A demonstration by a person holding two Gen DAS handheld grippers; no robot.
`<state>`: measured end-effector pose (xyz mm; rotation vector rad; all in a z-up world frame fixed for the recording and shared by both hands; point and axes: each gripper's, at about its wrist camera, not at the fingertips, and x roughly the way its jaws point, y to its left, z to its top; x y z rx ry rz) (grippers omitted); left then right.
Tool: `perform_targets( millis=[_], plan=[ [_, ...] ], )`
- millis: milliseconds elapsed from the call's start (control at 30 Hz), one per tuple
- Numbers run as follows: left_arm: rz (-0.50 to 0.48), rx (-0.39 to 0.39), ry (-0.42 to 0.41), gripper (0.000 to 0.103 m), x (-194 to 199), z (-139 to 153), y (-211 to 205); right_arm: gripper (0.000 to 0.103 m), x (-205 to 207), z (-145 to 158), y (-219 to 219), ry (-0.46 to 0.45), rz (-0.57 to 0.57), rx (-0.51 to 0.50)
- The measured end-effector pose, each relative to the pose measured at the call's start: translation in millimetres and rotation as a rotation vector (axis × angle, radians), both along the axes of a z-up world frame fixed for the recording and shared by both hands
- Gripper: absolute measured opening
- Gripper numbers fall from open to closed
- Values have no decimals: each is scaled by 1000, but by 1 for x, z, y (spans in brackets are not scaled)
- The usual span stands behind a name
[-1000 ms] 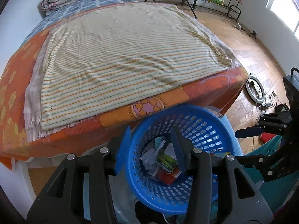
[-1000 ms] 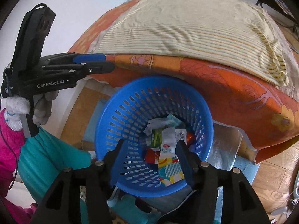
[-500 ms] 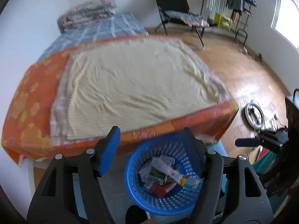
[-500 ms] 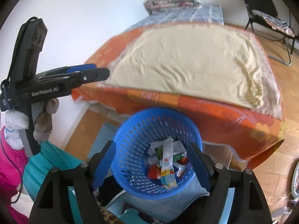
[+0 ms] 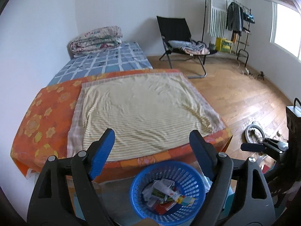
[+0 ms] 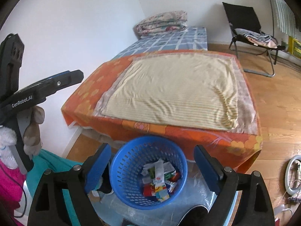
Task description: Collect trash
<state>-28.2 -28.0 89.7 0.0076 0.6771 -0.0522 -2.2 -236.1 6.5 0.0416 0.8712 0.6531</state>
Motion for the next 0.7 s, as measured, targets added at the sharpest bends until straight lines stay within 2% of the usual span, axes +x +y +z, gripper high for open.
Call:
perform_targets(
  millis=[67, 167, 233, 333, 533, 633, 700],
  plan=[
    [-3, -6, -24, 85, -2, 8, 1, 92, 0, 11, -1, -14, -20, -1],
    [2, -12, -59, 95, -2, 18, 3, 93, 1, 27, 1, -45, -31, -11],
    [8, -15, -82, 96, -2, 24, 4, 103, 2, 36, 3, -81, -36, -24],
    [19, -29, -99, 96, 3, 30, 6, 103, 7, 47, 6, -131, -47, -34],
    [48, -43, -100, 96, 23, 32, 14, 103, 39, 47, 9, -125, -55, 4],
    [70, -32, -99, 102, 40, 28, 19, 103, 60, 43, 12, -117, -60, 7],
    [87, -39, -95, 102, 51, 24, 24, 103, 75, 41, 15, -119, -67, 0]
  ],
)
